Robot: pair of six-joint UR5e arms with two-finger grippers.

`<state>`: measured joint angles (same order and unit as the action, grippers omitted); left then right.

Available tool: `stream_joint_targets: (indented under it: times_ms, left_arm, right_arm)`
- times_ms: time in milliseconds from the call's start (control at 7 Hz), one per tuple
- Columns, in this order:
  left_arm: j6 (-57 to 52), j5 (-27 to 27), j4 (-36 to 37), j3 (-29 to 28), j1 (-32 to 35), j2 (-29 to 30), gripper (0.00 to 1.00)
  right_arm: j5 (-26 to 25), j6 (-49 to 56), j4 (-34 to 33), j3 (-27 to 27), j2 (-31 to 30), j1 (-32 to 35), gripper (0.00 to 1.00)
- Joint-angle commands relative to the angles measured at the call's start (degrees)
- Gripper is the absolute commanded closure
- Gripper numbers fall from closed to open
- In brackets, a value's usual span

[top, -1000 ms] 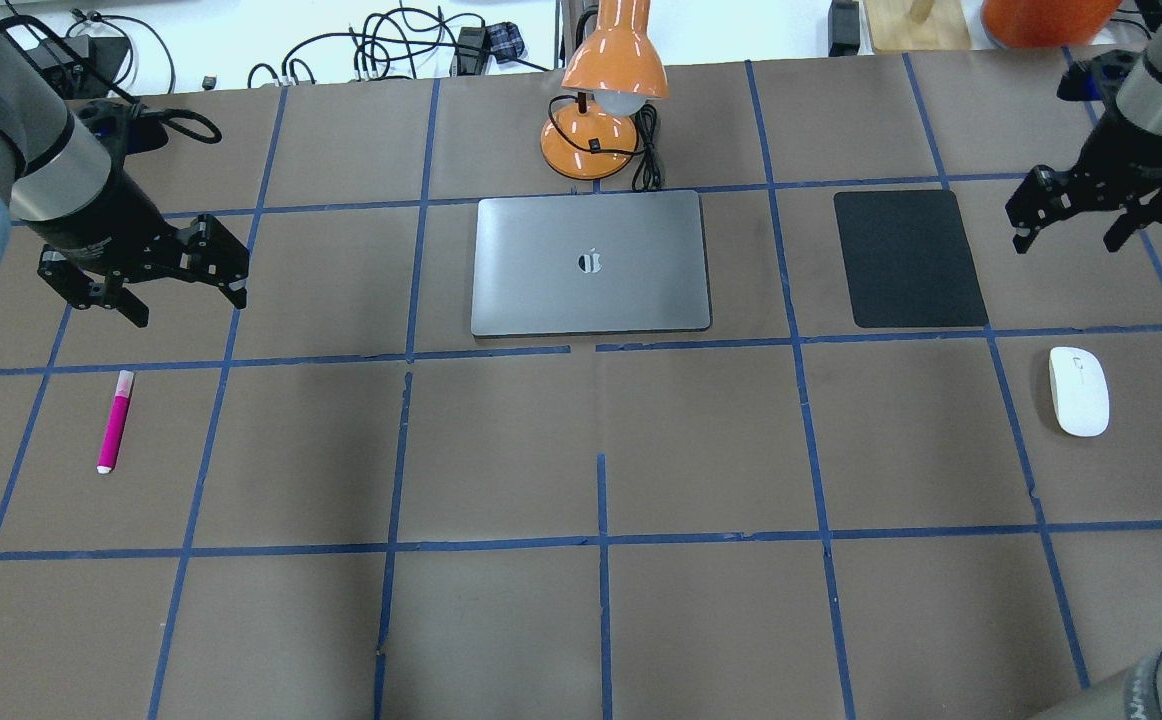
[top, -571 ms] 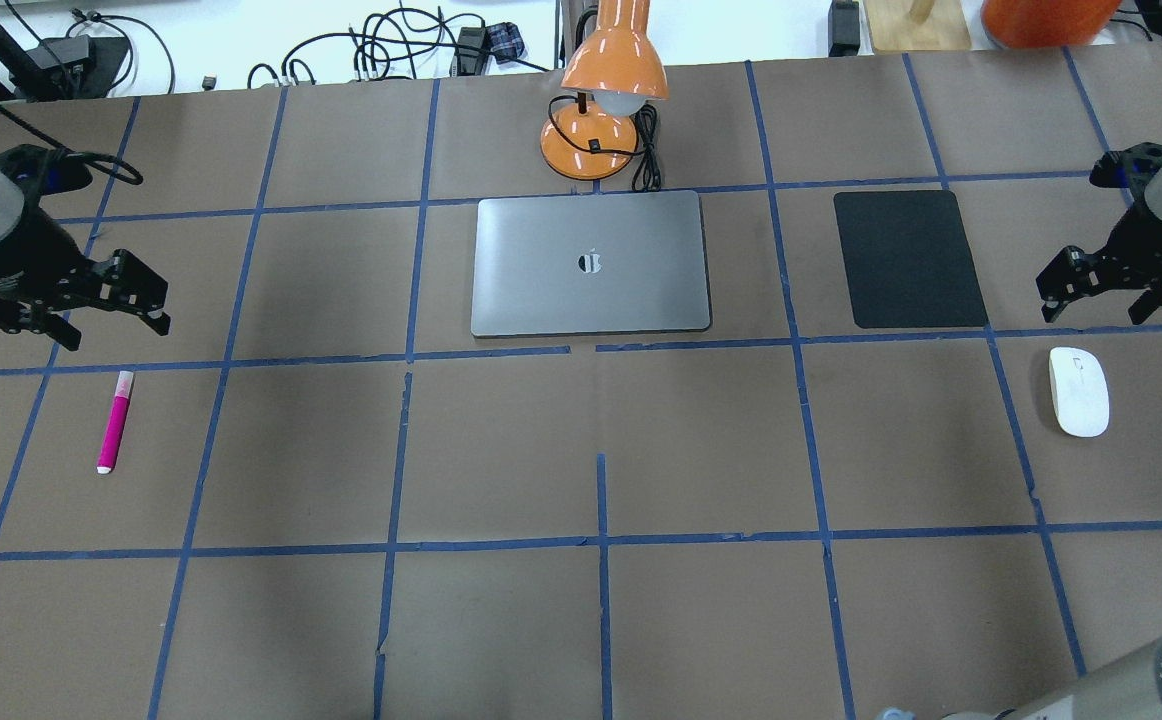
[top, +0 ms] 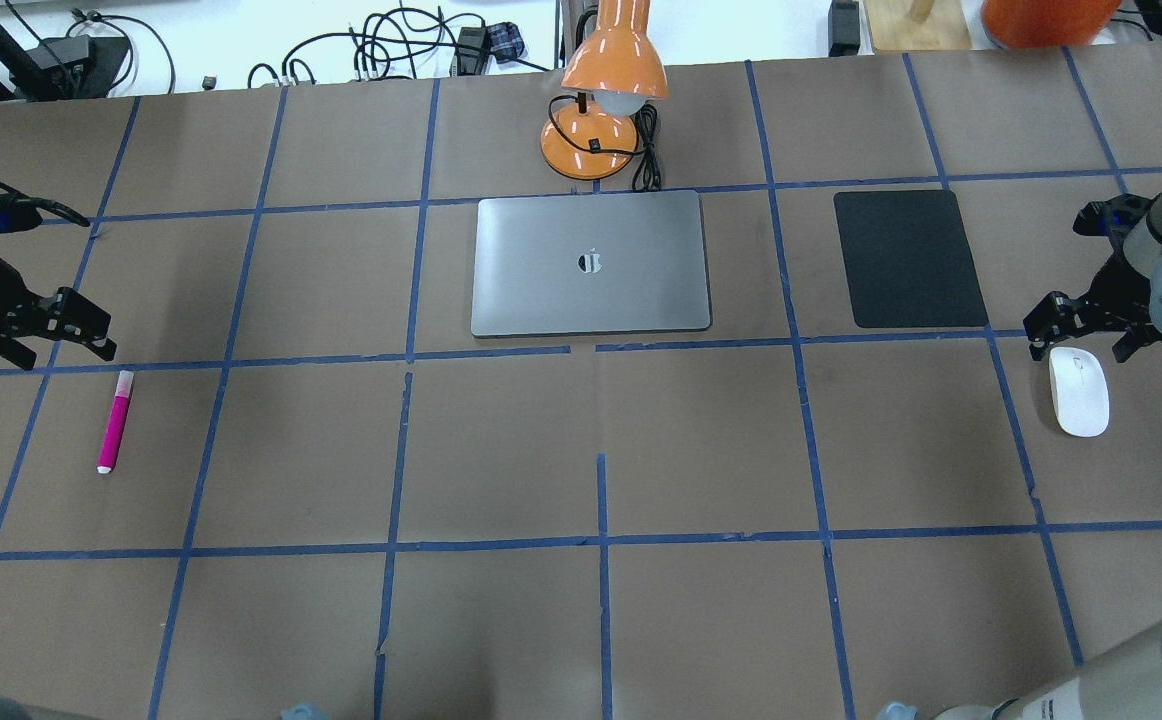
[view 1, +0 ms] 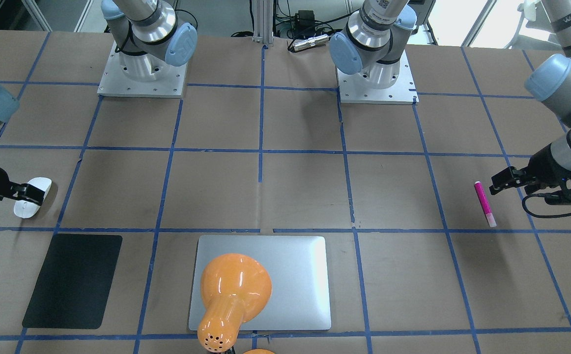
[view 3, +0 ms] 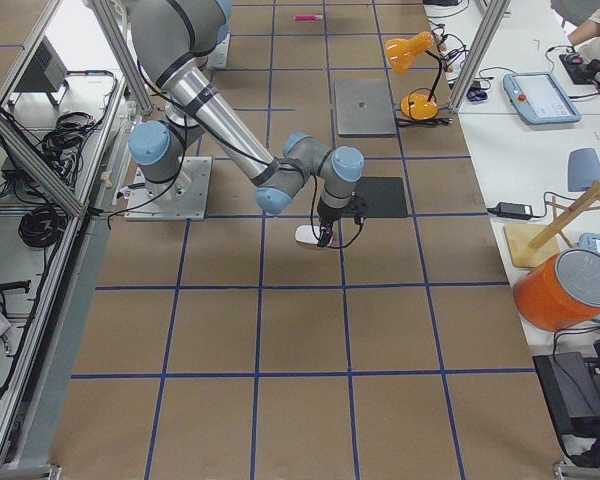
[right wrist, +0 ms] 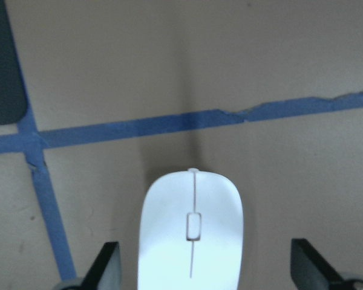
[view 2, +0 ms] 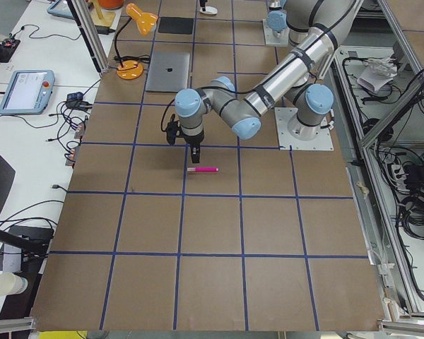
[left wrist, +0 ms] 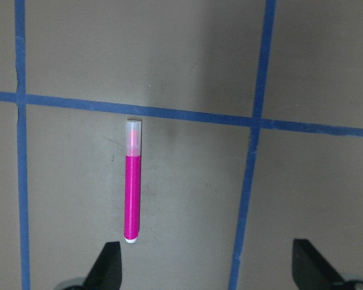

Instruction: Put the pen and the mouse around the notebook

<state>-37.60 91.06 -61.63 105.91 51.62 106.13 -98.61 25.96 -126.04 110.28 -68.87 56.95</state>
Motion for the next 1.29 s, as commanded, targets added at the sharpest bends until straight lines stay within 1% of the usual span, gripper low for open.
stream_joint_targets:
  times_ms: [0,143,286,429,714,857,1000,1143]
  left_arm:
    - [-1.69,-0.17,7.64,3.41,-1.34,3.63,0.00]
    - [-1.52,-0.18,10.01,4.64,-1.26,4.77,0.00]
    - [-1.78,-0.26,10.21,4.92,-1.34,5.39,0.00]
    - [-1.87,-0.26,10.21,4.92,-1.35,5.66,0.00]
    - [-1.86,-0.44,10.56,4.83,-1.43,6.72,0.00]
    - [-3.00,-0.53,12.13,5.01,-1.43,6.72,0.00]
    - [-2.66,-0.53,12.32,4.92,-1.43,7.24,0.04]
    - [-1.96,-0.53,12.32,4.92,-1.43,7.68,0.15]
  right_arm:
    - [-0.54,0.23,0.45,0.29,0.31,-1.05,0.00]
    - [-0.18,-0.03,0.27,0.46,-0.04,-0.97,0.00]
    - [1.04,-0.20,0.36,-0.06,-0.74,-0.62,0.00]
    - [3.32,-0.29,-0.16,0.28,0.13,-0.62,0.00]
    - [3.95,-0.56,-0.17,0.73,0.83,-0.62,0.00]
    - [3.87,-0.64,-0.17,0.73,1.53,-0.62,0.00]
    - [2.91,-0.73,0.27,0.64,1.54,-0.62,0.11]
    - [3.60,-0.73,0.36,0.55,1.37,-0.62,0.57]
